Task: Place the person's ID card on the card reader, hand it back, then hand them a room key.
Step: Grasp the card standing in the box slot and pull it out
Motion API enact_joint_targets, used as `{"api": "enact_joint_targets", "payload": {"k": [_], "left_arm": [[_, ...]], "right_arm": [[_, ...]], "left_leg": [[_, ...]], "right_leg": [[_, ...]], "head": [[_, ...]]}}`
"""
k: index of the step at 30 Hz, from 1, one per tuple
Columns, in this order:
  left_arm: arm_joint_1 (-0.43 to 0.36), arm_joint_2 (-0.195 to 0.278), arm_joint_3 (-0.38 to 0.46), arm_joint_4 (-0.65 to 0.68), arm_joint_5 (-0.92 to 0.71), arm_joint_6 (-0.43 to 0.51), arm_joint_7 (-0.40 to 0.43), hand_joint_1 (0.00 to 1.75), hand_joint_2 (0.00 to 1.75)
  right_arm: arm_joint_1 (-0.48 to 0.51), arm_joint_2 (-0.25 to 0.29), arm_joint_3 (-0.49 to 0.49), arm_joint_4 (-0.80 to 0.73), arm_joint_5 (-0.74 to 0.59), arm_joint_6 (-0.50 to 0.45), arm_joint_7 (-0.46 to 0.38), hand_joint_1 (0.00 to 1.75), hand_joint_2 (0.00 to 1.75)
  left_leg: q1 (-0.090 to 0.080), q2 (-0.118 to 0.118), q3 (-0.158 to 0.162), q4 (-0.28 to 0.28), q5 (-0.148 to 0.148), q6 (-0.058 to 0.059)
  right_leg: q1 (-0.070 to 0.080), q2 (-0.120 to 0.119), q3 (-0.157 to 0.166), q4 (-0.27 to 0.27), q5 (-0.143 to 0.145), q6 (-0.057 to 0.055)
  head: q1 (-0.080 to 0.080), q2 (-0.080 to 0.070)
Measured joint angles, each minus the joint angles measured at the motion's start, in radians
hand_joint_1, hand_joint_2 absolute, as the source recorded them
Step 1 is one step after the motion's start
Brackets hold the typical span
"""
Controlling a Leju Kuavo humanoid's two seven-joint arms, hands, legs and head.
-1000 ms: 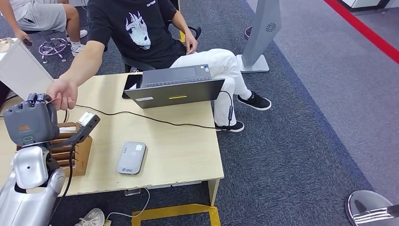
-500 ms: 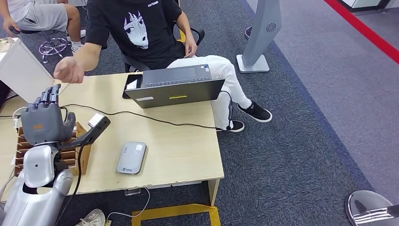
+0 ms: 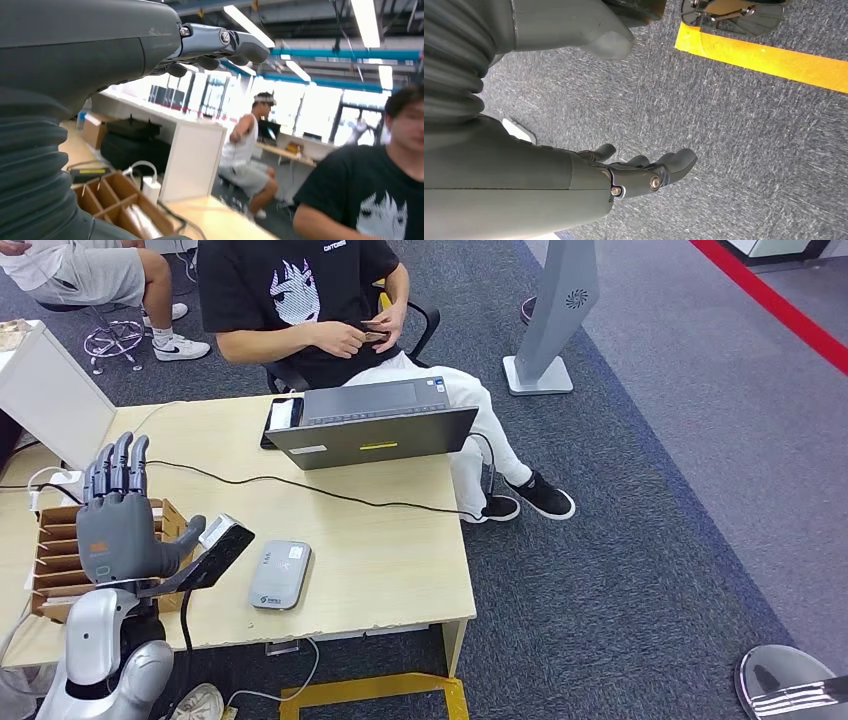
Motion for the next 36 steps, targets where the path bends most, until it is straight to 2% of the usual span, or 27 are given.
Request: {"api": "enact_joint_targets", "payload": {"k": [3, 6, 8, 13, 15, 18, 22, 25, 28, 36], "left_arm": [[0.027, 0.034, -0.019, -0.064, 0.075, -0.123, -0.010, 0.00, 1.75], [0.083, 0.098, -0.041, -0.154, 0.104, -0.192, -0.023, 0.00, 1.75], [0.154, 0.161, -0.056, -0.231, 0.080, -0.216, -0.017, 0.00, 1.75], [0.363, 0.360, -0.075, -0.403, 0.006, -0.231, 0.048, 0.00, 1.75], [0.451, 0.434, -0.073, -0.465, -0.007, -0.217, 0.095, 0.00, 1.75], [0.597, 0.552, -0.062, -0.573, -0.041, -0.173, 0.210, 0.00, 1.75], [0.733, 0.663, -0.050, -0.680, -0.108, -0.157, 0.342, 0.00, 1.75], [0.780, 0.716, -0.046, -0.732, -0.140, -0.173, 0.398, 0.00, 1.75], [0.800, 0.747, -0.036, -0.761, -0.185, -0.200, 0.460, 0.00, 1.75], [0.807, 0.756, -0.001, -0.773, -0.201, -0.249, 0.523, 0.00, 1.75]], "right_arm": [[0.005, 0.000, -0.010, 0.000, -0.009, 0.000, -0.006, 0.00, 1.75], [0.013, 0.000, -0.025, 0.001, -0.022, 0.000, -0.016, 0.00, 1.75], [0.017, 0.000, -0.039, 0.001, -0.031, 0.000, -0.021, 0.00, 1.75], [0.021, 0.000, -0.071, 0.001, -0.043, 0.000, -0.030, 0.00, 1.75], [0.022, 0.000, -0.083, 0.001, -0.049, 0.000, -0.033, 0.00, 1.75], [0.026, 0.000, -0.103, 0.001, -0.058, 0.000, -0.037, 0.00, 1.75], [0.030, 0.000, -0.123, 0.001, -0.062, -0.002, -0.038, 0.00, 1.75], [0.032, 0.000, -0.134, 0.001, -0.061, -0.002, -0.038, 0.00, 1.75], [0.033, 0.000, -0.146, 0.001, -0.061, -0.003, -0.037, 0.00, 1.75], [0.034, 0.000, -0.162, 0.001, -0.048, -0.005, -0.031, 0.00, 1.75]], "left_leg": [[0.000, 0.000, 0.000, 0.000, 0.000, 0.000], [0.000, 0.001, 0.000, -0.001, 0.000, -0.001], [0.001, 0.002, 0.000, -0.001, -0.001, -0.002], [0.001, 0.002, -0.001, -0.001, -0.003, -0.003], [0.002, 0.002, -0.001, -0.002, -0.003, -0.003], [0.002, 0.002, -0.001, -0.002, -0.003, -0.003], [0.002, 0.000, -0.002, -0.002, -0.003, -0.003], [0.002, 0.000, -0.002, -0.002, -0.003, -0.003], [0.002, 0.000, -0.001, -0.002, -0.003, -0.003], [0.002, -0.001, -0.001, -0.002, -0.002, -0.003]], "right_leg": [[0.000, 0.000, 0.000, 0.000, 0.000, 0.000], [0.000, 0.001, 0.000, 0.001, 0.000, 0.000], [0.000, 0.003, -0.001, 0.001, -0.001, -0.001], [0.000, 0.003, -0.002, 0.001, -0.004, -0.003], [0.001, 0.003, -0.002, 0.001, -0.004, -0.004], [0.001, 0.002, -0.003, 0.001, -0.005, -0.004], [0.001, 0.000, -0.002, 0.001, -0.005, -0.003], [0.001, -0.001, -0.002, 0.001, -0.005, -0.003], [0.001, -0.001, -0.001, 0.001, -0.005, -0.003], [0.001, -0.002, -0.001, 0.001, -0.004, -0.004]], "head": [[0.000, 0.000], [0.000, 0.000], [0.000, 0.000], [0.000, 0.000], [0.000, 0.000], [0.000, 0.000], [0.000, 0.000], [0.000, 0.000], [0.000, 0.000], [0.000, 0.000]]}}
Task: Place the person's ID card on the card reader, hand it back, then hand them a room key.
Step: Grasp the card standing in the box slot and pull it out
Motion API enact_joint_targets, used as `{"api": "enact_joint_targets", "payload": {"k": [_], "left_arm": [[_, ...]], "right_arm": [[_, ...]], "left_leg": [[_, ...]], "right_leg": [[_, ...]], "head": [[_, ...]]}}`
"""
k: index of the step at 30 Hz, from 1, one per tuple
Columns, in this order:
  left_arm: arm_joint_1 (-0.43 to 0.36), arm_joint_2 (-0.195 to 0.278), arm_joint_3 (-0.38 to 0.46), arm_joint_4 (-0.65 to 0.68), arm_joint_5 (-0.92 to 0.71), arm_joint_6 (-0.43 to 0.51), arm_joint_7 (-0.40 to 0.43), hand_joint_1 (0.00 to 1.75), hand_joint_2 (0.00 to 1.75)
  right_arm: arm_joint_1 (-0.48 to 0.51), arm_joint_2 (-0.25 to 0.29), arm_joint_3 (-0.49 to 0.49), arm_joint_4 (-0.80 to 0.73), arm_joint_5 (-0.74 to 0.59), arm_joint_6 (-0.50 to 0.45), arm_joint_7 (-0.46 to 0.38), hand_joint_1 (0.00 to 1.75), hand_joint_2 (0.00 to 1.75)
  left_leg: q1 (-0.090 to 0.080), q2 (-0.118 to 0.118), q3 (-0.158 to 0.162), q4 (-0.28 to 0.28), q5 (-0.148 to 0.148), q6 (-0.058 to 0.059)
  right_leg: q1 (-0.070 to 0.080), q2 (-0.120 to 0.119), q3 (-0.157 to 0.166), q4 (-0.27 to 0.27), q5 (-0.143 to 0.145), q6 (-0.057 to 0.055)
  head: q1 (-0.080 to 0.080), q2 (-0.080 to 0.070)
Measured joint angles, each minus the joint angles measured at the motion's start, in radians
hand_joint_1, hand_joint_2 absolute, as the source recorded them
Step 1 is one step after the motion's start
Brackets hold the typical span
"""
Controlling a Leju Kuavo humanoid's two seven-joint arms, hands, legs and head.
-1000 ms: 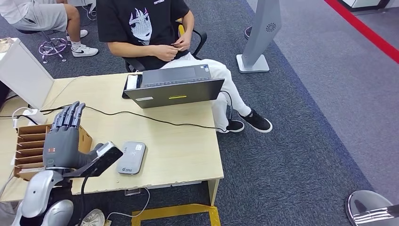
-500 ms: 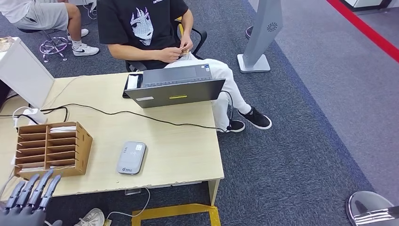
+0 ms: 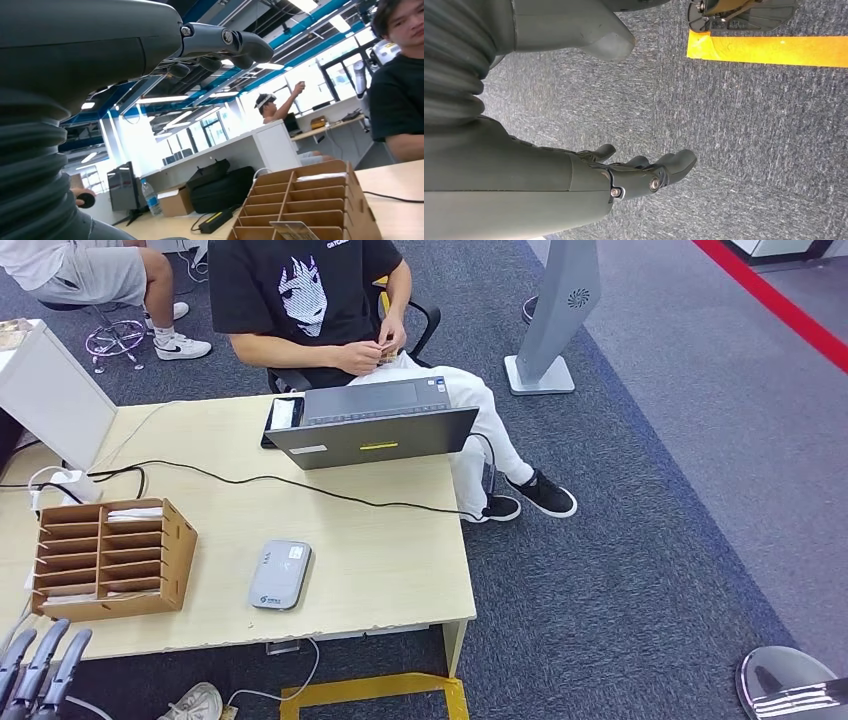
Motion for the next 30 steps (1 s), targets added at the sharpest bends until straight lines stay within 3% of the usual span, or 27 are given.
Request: {"api": "enact_joint_targets", "payload": {"k": [13, 24, 30], "left_arm": [[-0.011, -0.162, 0.207, 0.074, 0.018, -0.001, -0.007, 0.00, 1.75], [-0.007, -0.230, 0.277, 0.098, -0.009, -0.004, -0.003, 0.00, 1.75], [0.006, -0.332, 0.390, 0.122, -0.018, 0.004, -0.066, 0.00, 1.75]], "right_arm": [[0.000, 0.005, -0.021, -0.005, 0.037, 0.000, 0.012, 0.00, 1.75], [0.000, 0.007, -0.022, -0.005, 0.045, -0.001, 0.012, 0.00, 1.75], [0.000, 0.011, -0.026, -0.005, 0.067, -0.001, 0.017, 0.00, 1.75]], "left_leg": [[0.000, 0.000, 0.000, 0.000, 0.000, 0.000], [0.000, 0.000, 0.000, 0.000, 0.000, 0.000], [0.000, 0.000, 0.000, 0.000, 0.000, 0.000]], "right_leg": [[0.000, 0.000, 0.000, 0.000, 0.000, 0.000], [0.000, 0.000, 0.000, 0.000, 0.000, 0.000], [0.000, 0.000, 0.000, 0.000, 0.000, 0.000]], "head": [[0.000, 0.000], [0.000, 0.000], [0.000, 0.000]]}}
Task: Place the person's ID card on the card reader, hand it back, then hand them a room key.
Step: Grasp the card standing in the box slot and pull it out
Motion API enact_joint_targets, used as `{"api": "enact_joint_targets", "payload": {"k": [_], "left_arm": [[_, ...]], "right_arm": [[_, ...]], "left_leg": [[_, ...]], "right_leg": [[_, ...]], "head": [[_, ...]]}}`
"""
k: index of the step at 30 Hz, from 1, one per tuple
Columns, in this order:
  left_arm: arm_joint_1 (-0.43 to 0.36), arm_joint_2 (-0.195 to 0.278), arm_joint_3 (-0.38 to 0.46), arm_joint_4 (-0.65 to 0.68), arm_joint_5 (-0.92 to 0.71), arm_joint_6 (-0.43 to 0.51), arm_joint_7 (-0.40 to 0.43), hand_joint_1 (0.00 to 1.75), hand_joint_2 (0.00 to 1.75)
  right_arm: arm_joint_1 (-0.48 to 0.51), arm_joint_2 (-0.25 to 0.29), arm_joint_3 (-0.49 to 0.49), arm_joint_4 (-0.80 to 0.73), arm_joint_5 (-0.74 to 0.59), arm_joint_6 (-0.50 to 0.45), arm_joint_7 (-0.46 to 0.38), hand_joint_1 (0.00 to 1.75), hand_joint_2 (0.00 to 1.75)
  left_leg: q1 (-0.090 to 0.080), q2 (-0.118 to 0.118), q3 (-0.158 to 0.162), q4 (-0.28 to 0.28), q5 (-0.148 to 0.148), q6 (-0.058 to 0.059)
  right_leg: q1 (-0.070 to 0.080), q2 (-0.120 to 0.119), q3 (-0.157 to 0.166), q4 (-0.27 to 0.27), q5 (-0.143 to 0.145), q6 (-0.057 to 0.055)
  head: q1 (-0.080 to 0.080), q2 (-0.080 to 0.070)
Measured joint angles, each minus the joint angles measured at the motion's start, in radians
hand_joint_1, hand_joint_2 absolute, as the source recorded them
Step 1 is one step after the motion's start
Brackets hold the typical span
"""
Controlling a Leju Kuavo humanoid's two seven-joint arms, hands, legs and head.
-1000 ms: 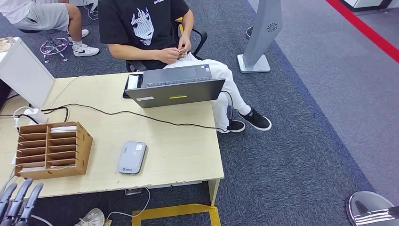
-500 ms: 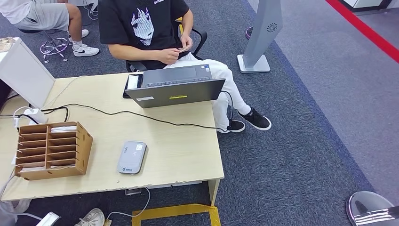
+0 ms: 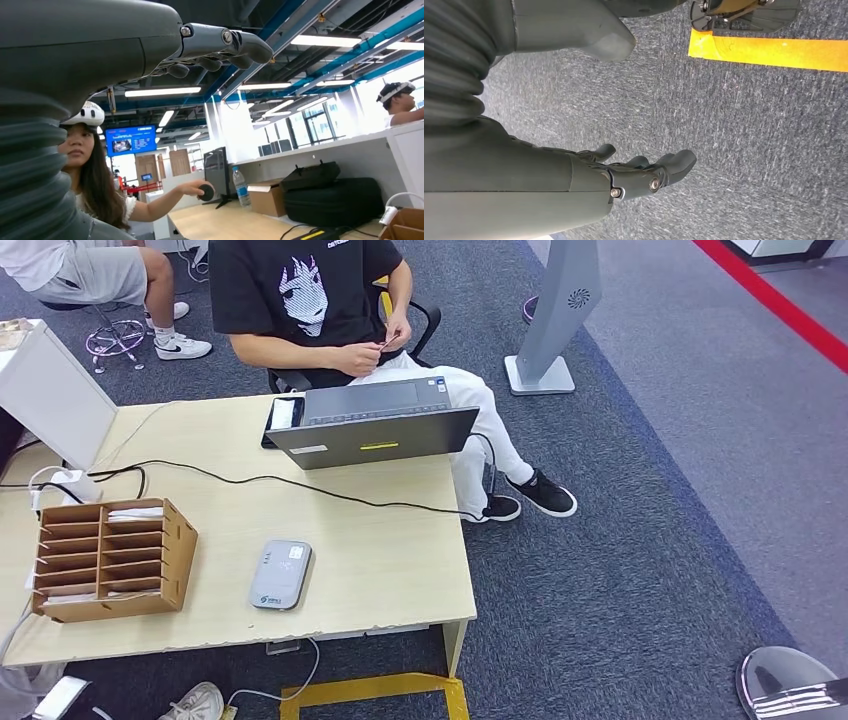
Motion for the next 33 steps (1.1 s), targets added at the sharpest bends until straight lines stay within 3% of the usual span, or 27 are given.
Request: {"api": "enact_joint_targets", "payload": {"k": [7, 14, 21, 33], "left_arm": [[-0.088, -0.129, 0.099, 0.147, 0.096, 0.032, -0.190, 0.00, 1.75], [-0.245, -0.223, 0.098, 0.335, 0.148, 0.084, -0.305, 0.00, 1.75], [-0.328, -0.264, 0.061, 0.410, 0.147, 0.096, -0.313, 0.00, 1.75], [-0.409, -0.291, -0.022, 0.472, 0.138, 0.104, -0.320, 0.00, 1.75]], "right_arm": [[-0.003, 0.000, -0.002, 0.000, 0.033, 0.008, 0.005, 0.00, 1.75], [-0.012, 0.000, -0.002, 0.000, 0.056, 0.021, 0.008, 0.00, 1.75], [-0.018, 0.000, -0.002, 0.000, 0.066, 0.023, 0.013, 0.00, 1.75], [-0.021, 0.000, -0.002, 0.000, 0.074, 0.024, 0.016, 0.00, 1.75]], "left_leg": [[0.000, -0.002, 0.000, 0.000, 0.000, 0.000], [0.000, -0.003, 0.001, 0.000, 0.001, 0.000], [0.000, -0.003, 0.001, 0.001, 0.001, 0.000], [0.000, -0.003, 0.001, 0.001, 0.001, 0.000]], "right_leg": [[0.000, -0.002, 0.001, 0.000, 0.000, 0.000], [0.000, -0.003, 0.001, 0.000, 0.001, 0.000], [0.000, -0.003, 0.001, 0.000, 0.001, 0.000], [0.000, -0.002, 0.001, 0.000, 0.002, 0.000]], "head": [[0.000, 0.000], [0.000, 0.000], [0.000, 0.000], [0.000, 0.000]]}}
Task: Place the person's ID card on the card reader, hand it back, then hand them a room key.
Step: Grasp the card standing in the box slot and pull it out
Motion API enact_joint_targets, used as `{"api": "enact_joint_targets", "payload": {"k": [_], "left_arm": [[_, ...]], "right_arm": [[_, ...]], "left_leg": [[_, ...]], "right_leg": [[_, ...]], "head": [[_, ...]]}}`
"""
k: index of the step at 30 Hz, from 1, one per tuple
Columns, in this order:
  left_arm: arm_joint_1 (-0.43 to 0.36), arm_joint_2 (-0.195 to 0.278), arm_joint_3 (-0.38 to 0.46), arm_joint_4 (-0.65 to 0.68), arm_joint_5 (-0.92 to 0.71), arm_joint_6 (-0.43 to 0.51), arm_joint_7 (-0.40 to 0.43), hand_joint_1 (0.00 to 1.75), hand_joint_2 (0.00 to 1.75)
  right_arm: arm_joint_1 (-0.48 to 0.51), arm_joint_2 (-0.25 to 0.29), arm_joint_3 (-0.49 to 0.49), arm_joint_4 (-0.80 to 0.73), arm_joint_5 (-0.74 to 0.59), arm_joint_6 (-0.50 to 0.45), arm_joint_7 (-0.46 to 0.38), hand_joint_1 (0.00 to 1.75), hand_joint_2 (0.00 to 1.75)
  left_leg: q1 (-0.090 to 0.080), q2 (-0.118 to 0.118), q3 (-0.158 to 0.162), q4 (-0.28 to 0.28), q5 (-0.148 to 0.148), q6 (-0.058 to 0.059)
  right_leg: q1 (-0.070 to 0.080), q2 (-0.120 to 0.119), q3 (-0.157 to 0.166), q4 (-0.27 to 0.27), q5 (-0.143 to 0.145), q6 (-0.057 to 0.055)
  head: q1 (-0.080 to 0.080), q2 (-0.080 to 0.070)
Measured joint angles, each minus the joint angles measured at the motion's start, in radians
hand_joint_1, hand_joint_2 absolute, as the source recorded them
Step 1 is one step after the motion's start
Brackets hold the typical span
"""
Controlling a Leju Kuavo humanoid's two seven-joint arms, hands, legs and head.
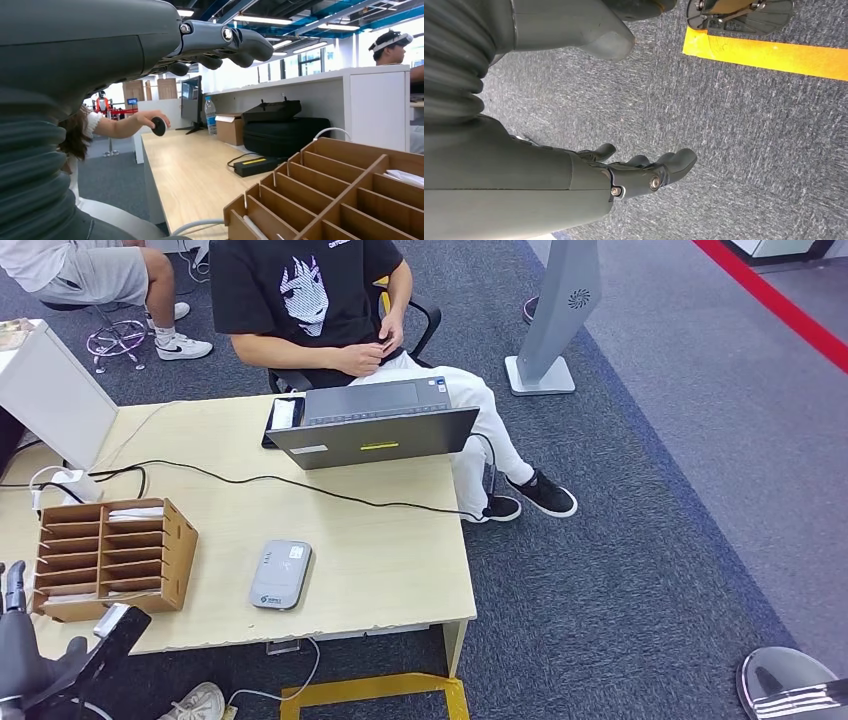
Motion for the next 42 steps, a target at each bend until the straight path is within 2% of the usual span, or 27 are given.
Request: {"api": "enact_joint_targets", "payload": {"k": [12, 26, 37, 42], "left_arm": [[-0.108, -0.035, -0.146, 0.108, -0.039, -0.015, 0.013, 0.00, 1.75], [-0.121, -0.034, -0.172, 0.162, -0.030, -0.034, 0.041, 0.00, 1.75], [-0.089, 0.060, -0.153, 0.101, 0.029, -0.069, 0.063, 0.00, 1.75], [-0.067, 0.070, -0.137, 0.088, 0.039, -0.078, 0.061, 0.00, 1.75]], "right_arm": [[-0.008, 0.000, 0.000, -0.001, 0.021, 0.011, 0.007, 0.00, 1.75], [-0.009, 0.000, -0.002, -0.001, 0.030, 0.012, 0.004, 0.00, 1.75], [-0.007, 0.000, -0.027, -0.001, 0.027, 0.012, -0.004, 0.00, 1.75], [-0.006, 0.000, -0.034, -0.001, 0.035, 0.012, -0.003, 0.00, 1.75]], "left_leg": [[0.000, 0.000, 0.000, 0.000, 0.000, 0.000], [0.000, 0.001, 0.000, 0.000, 0.000, 0.000], [0.000, 0.001, -0.001, 0.000, 0.000, 0.000], [0.000, 0.001, -0.001, 0.000, 0.000, 0.000]], "right_leg": [[0.000, 0.000, 0.000, 0.000, 0.000, 0.000], [0.000, 0.001, 0.000, 0.000, 0.000, 0.000], [0.000, 0.001, -0.001, 0.000, 0.000, 0.000], [0.000, 0.001, 0.000, 0.000, 0.000, 0.000]], "head": [[0.000, 0.000], [0.000, 0.000], [0.000, 0.000], [0.000, 0.000]]}}
